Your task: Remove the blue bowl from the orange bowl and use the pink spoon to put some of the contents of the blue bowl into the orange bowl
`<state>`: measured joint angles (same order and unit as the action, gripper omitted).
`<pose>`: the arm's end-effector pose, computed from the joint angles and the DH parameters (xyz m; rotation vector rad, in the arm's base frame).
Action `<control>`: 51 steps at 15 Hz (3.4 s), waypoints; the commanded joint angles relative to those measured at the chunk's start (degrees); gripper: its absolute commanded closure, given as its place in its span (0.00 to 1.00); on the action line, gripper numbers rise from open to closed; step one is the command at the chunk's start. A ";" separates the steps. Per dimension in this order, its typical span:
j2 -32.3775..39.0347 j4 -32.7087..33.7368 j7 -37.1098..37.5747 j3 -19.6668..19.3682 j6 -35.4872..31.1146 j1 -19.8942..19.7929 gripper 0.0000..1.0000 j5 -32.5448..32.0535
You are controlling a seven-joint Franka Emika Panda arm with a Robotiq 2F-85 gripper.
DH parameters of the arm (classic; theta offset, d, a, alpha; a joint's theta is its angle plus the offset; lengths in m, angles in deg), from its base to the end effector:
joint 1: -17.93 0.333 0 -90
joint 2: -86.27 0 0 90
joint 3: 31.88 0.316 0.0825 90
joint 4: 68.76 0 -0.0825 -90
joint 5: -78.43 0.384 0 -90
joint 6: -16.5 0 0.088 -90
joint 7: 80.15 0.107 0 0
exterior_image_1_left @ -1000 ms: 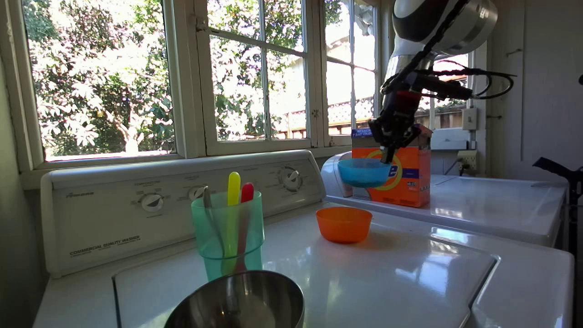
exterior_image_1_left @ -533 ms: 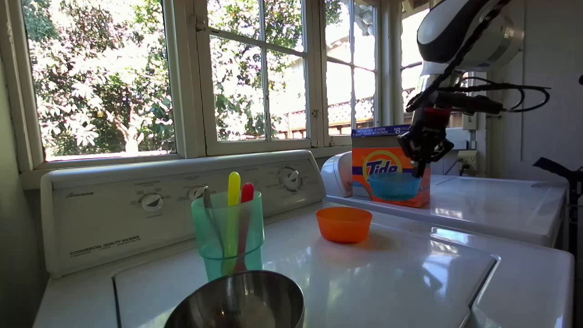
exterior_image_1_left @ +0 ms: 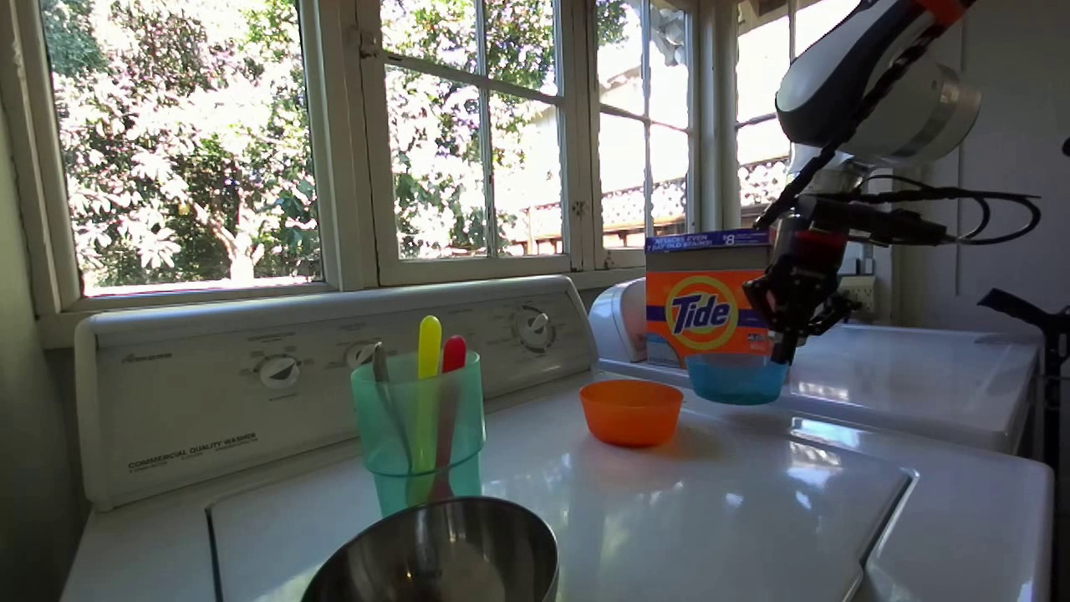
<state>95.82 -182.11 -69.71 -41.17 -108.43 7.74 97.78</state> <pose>0.5648 -0.1836 0.3905 -2.7113 1.0028 -0.0861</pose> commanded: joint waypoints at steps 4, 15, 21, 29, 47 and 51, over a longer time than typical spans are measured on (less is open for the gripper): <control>1.76 -0.55 0.72 1.93 -4.64 1.77 0.99 -0.56; 8.45 7.47 0.84 5.06 -6.39 4.89 0.99 -2.09; 7.93 8.16 0.51 5.16 -3.65 4.93 0.64 -3.36; -2.51 3.91 -12.11 8.44 6.14 4.40 0.05 1.71; 0.51 11.63 -38.73 15.97 10.56 11.37 0.00 11.27; 2.33 14.15 -41.11 16.27 12.94 11.41 0.00 10.06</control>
<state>96.45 -170.44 -109.46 -25.25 -97.94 19.06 109.05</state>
